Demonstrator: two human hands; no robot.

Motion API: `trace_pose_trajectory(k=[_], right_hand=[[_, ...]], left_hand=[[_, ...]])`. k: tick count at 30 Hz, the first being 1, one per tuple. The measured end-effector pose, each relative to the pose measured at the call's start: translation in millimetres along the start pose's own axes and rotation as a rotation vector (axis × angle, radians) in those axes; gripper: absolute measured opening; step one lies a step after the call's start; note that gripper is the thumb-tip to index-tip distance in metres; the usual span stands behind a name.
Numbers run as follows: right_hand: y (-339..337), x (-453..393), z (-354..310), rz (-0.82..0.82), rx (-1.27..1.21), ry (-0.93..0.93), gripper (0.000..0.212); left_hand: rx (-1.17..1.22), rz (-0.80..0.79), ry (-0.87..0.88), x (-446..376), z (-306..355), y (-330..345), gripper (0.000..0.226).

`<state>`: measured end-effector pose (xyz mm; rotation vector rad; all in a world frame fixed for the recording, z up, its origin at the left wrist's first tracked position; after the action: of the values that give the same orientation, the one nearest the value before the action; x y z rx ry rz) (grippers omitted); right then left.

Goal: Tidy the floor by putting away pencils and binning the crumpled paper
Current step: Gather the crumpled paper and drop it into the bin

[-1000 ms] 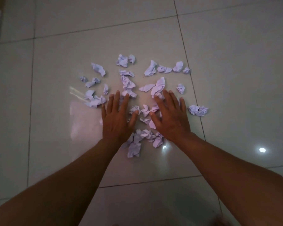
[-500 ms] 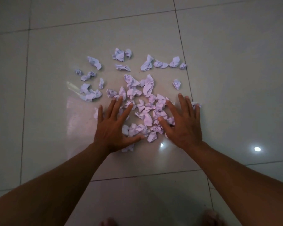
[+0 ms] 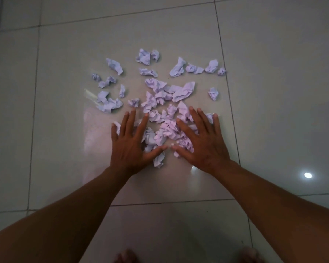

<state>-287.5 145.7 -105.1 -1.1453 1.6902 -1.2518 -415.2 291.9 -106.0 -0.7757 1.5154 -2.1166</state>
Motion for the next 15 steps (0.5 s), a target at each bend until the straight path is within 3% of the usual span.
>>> trace_pose_trajectory(k=[4, 10, 15], right_hand=[[-16, -24, 1, 0.103, -0.086, -0.014, 0.068], [-9, -20, 8, -0.036, -0.041, -0.082, 0.101], [-1, -34, 11, -0.075, -0.015, -0.132, 0.104]], left_hand=[[0.095, 0.045, 0.1, -10, 14, -6, 0.103], [-0.153, -0.037, 0.348, -42, 19, -23, 0.131], [-0.257, -0.166, 0.509, -61, 30, -6, 0.137]])
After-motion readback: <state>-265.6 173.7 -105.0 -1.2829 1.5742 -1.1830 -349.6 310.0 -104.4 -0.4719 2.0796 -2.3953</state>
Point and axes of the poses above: each hand's wrist, its own x-axis away from the middle knuckle, its own y-axis out of the palm, z = x × y, the point moved 9 cm from there along -x, towards the middle knuckle, and after that the axes turned 8 degrees about -y, right-handed, at the moved point
